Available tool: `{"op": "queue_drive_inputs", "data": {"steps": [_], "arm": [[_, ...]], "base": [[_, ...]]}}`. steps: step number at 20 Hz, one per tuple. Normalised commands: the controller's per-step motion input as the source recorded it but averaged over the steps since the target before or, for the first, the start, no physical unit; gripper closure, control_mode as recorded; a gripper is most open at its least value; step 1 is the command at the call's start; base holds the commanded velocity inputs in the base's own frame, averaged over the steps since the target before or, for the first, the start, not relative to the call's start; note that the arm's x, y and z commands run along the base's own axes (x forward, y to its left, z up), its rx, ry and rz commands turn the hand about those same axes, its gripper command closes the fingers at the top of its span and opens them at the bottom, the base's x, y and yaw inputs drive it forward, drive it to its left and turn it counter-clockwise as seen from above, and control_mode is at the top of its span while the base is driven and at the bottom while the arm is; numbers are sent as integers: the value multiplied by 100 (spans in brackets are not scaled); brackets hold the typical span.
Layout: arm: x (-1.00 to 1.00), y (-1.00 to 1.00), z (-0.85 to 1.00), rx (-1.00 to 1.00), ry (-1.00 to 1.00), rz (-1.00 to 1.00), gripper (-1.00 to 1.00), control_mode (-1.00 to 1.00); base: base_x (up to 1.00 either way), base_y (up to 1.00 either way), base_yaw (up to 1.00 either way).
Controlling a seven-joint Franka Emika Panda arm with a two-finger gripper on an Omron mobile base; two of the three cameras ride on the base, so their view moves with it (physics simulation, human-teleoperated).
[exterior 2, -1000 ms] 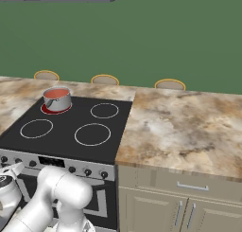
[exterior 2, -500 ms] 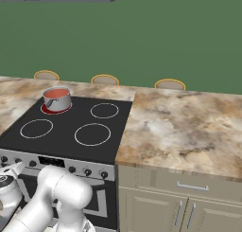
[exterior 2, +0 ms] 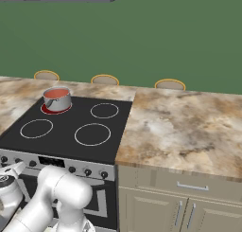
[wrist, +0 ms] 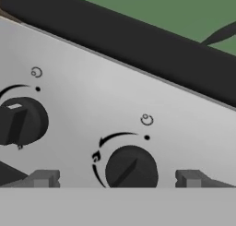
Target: Wait until the marinara sauce is simmered to a deep red color and then turn off the stove.
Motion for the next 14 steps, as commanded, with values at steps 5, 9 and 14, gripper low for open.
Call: {"op": "queue_drive_inputs", "data": {"steps": [5,9,14], "arm": [[6,-8,-1,0,0,0,-100,-100],[8,-1,-3,0,0,0,-100,-100],[12,0,-4,0,0,0,-100,-100]], "base": [[0,0,0],[0,0,0],[0,0,0]]}}
